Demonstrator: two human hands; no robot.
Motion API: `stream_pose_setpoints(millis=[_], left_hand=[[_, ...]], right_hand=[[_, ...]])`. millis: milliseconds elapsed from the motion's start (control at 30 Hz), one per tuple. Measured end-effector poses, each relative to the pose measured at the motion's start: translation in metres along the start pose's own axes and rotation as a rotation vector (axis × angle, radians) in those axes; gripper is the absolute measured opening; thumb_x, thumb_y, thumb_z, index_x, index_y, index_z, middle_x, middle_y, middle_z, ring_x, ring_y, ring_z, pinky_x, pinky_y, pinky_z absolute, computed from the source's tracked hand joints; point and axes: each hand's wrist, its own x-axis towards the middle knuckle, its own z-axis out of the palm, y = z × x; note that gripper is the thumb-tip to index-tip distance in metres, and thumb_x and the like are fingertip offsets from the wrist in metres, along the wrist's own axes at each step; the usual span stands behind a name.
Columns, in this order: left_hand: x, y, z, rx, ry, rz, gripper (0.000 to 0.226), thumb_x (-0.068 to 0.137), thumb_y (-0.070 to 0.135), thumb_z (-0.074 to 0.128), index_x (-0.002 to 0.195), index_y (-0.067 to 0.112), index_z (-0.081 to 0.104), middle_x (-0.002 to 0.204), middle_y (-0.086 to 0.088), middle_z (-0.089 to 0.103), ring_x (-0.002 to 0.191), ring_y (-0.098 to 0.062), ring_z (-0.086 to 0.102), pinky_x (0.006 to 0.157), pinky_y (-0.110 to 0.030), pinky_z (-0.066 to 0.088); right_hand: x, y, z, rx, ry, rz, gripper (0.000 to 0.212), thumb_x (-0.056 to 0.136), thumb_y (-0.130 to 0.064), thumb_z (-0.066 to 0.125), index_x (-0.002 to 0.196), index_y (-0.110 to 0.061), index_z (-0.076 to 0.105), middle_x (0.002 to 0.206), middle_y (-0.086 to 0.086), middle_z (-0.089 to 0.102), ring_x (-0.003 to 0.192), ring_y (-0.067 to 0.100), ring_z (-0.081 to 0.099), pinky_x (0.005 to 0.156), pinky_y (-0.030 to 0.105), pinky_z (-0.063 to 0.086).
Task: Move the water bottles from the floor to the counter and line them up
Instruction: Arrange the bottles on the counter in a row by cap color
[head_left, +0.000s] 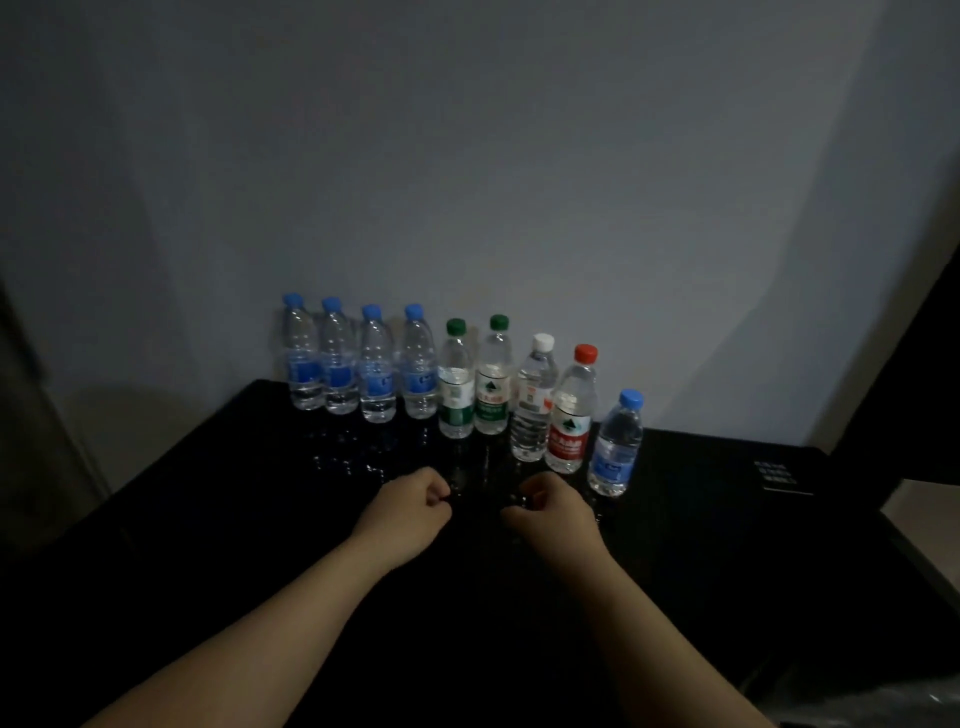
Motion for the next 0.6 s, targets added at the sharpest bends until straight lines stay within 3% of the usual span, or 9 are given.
stream_pose_setpoints(millis=[67,300,400,600], left_hand=[[0.000,-0.027,-0.027,0.033,0.013,-0.003,0.020,0.091,0.022,0.053,0.111,0.021,0.058,0.115,0.003,0.059,0.099,-0.014,0.059,0.087,-0.027,0.048],[0.004,-0.123,-0.121,0.153,0.112,0.034,0.022,0.090,0.023,0.055,0.111,0.020,0.060,0.115,0.001,0.060,0.103,-0.015,0.058,0.093,-0.030,0.049],[0.008,-0.152,-0.147,0.184,0.122,0.052,0.024,0.089,0.021,0.055,0.112,0.018,0.061,0.116,-0.001,0.061,0.104,-0.016,0.059,0.092,-0.029,0.049],[0.030,-0.172,-0.181,0.236,0.119,0.110,0.026,0.089,0.021,0.055,0.114,0.017,0.060,0.116,-0.001,0.060,0.104,-0.016,0.059,0.089,-0.027,0.047]], right_hand=[[0.002,-0.019,0.030,-0.017,-0.008,-0.017,0.037,0.084,-0.020,0.066,0.119,-0.016,0.054,0.121,0.006,0.055,0.099,0.016,0.060,0.085,0.030,0.054],[0.009,-0.098,0.152,-0.093,-0.035,-0.117,0.038,0.085,-0.023,0.066,0.120,-0.014,0.054,0.120,0.006,0.057,0.081,0.008,0.053,0.063,0.018,0.043],[0.009,-0.118,0.180,-0.072,-0.018,-0.143,0.037,0.086,-0.024,0.064,0.120,-0.015,0.054,0.120,0.005,0.058,0.088,0.010,0.055,0.077,0.024,0.051],[0.019,-0.152,0.203,-0.087,0.057,-0.170,0.031,0.089,-0.022,0.060,0.117,-0.011,0.056,0.117,0.007,0.061,0.096,0.015,0.056,0.089,0.033,0.051]])
